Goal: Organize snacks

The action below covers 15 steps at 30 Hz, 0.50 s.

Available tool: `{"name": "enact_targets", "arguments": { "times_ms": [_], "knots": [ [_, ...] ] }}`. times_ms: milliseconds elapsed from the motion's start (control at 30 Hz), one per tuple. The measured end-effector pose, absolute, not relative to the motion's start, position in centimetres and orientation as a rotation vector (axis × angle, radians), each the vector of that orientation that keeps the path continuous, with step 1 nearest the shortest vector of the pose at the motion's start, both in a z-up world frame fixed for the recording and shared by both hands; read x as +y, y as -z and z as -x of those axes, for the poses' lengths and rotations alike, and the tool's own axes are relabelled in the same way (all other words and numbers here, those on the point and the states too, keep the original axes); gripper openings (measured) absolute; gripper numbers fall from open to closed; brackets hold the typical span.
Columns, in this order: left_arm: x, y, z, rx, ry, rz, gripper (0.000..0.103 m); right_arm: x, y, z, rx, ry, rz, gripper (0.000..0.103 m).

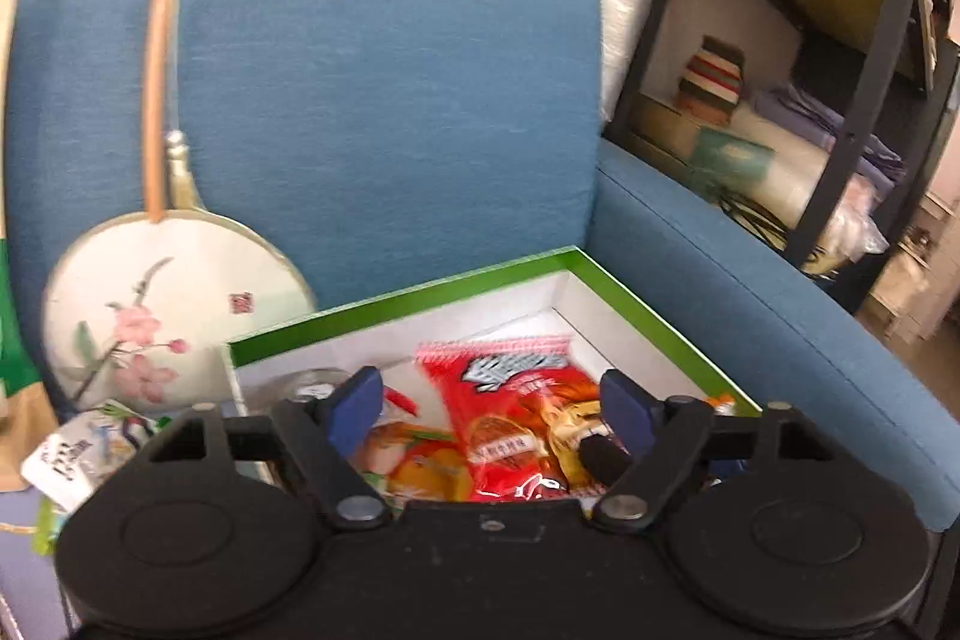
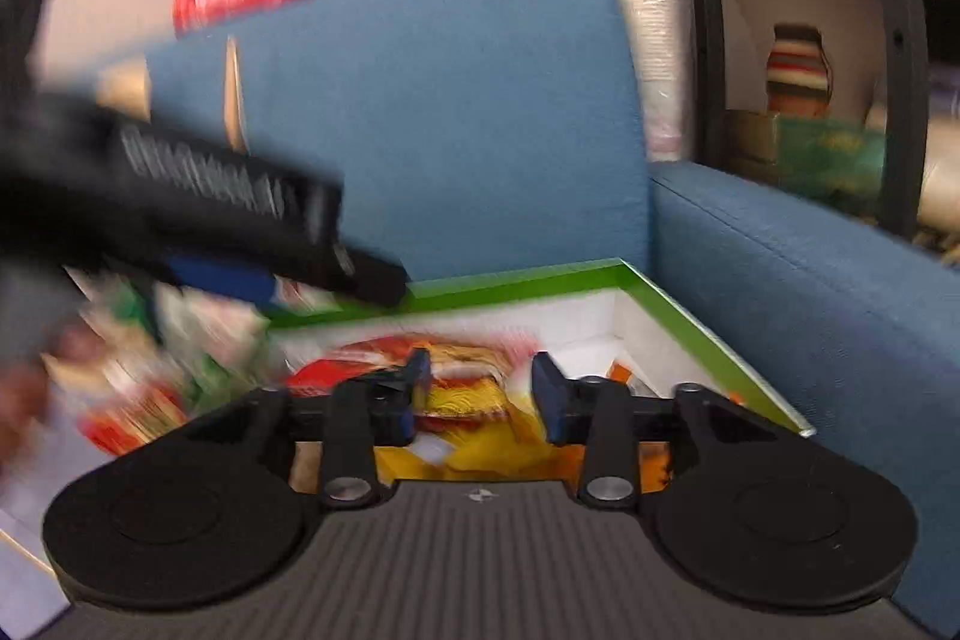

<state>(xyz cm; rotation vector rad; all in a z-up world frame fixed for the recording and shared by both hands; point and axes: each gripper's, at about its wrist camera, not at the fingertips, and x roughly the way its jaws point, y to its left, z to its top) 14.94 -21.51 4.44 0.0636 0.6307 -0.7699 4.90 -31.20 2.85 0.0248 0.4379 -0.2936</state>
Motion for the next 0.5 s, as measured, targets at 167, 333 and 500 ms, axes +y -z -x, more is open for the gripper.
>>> {"name": "enact_targets", "arguments": {
  "times_ms": [167,333,500],
  "knots": [
    [-19.5,-4.7,-14.8,0.634,0.765,-0.063,0.103,-30.9,-4.0,-3.3,0.369,0.255,-0.019,0.084],
    [-16.0,-6.0,-13.5,0.598,0.708,-0.008,0.103,-29.4,-4.5,-2.6,0.336,0.21,0.012,0.094],
    [-11.4,-5.7,-11.5,0.568,0.648,-0.019,0.103,-26.5,-4.0,-2.8,0.359,0.066,0.017,0.103]
  ]
}}
